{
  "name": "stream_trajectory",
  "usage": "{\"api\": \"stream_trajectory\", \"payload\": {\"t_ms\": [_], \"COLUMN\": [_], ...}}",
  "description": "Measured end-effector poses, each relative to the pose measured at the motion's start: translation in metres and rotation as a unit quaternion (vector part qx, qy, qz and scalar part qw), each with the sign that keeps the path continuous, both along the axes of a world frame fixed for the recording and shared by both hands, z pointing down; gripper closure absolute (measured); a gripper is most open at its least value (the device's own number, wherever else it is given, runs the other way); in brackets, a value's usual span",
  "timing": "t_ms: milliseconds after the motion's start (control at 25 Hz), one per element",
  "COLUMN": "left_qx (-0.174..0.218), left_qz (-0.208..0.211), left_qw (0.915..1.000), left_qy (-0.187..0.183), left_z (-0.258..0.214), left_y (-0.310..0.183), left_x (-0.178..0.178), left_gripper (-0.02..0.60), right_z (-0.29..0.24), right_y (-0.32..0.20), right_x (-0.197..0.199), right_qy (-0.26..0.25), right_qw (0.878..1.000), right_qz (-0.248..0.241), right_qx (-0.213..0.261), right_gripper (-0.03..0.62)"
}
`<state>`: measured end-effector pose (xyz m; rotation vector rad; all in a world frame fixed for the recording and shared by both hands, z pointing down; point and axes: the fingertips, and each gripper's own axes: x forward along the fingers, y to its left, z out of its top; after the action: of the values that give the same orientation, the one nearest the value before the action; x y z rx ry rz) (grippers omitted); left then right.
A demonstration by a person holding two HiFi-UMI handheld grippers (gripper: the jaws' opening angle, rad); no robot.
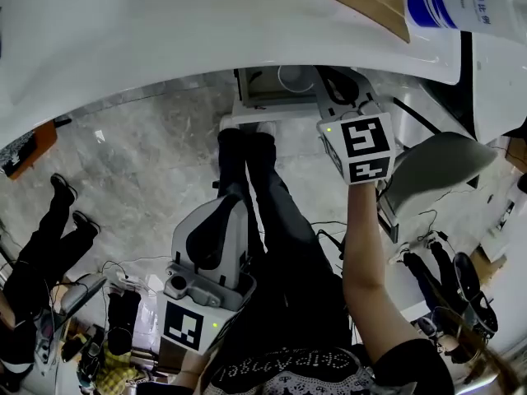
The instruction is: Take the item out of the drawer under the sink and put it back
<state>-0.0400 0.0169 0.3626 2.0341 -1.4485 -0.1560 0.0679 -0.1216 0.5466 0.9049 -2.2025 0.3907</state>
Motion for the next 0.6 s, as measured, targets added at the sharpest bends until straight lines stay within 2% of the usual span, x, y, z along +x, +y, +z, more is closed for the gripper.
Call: {"api": "stream_trajectory", "payload": {"t_ms": [280, 600], "left_qx": [-0.009, 0.015], "left_qz": [0.033, 0.065], "left_qw": [0.9980, 0.9945], "left_qy": [-0.054, -0.082], "left_z": [-0.008, -0.040], "left_y": [0.002, 0.001], "left_x": [-0.001, -0.002], "left_gripper": [0.577, 0.577], "right_z": [-0.044, -0.120], "right_y": [0.012, 0.009], "right_x": [0.010, 0.018], "right_qy": [-0.064, -0.083], "right_qw": [0.996, 0.988], "right_qz": [0.054, 0.100], "right_qx": [0.007, 0.089], "right_gripper": [0.577, 0.577]}}
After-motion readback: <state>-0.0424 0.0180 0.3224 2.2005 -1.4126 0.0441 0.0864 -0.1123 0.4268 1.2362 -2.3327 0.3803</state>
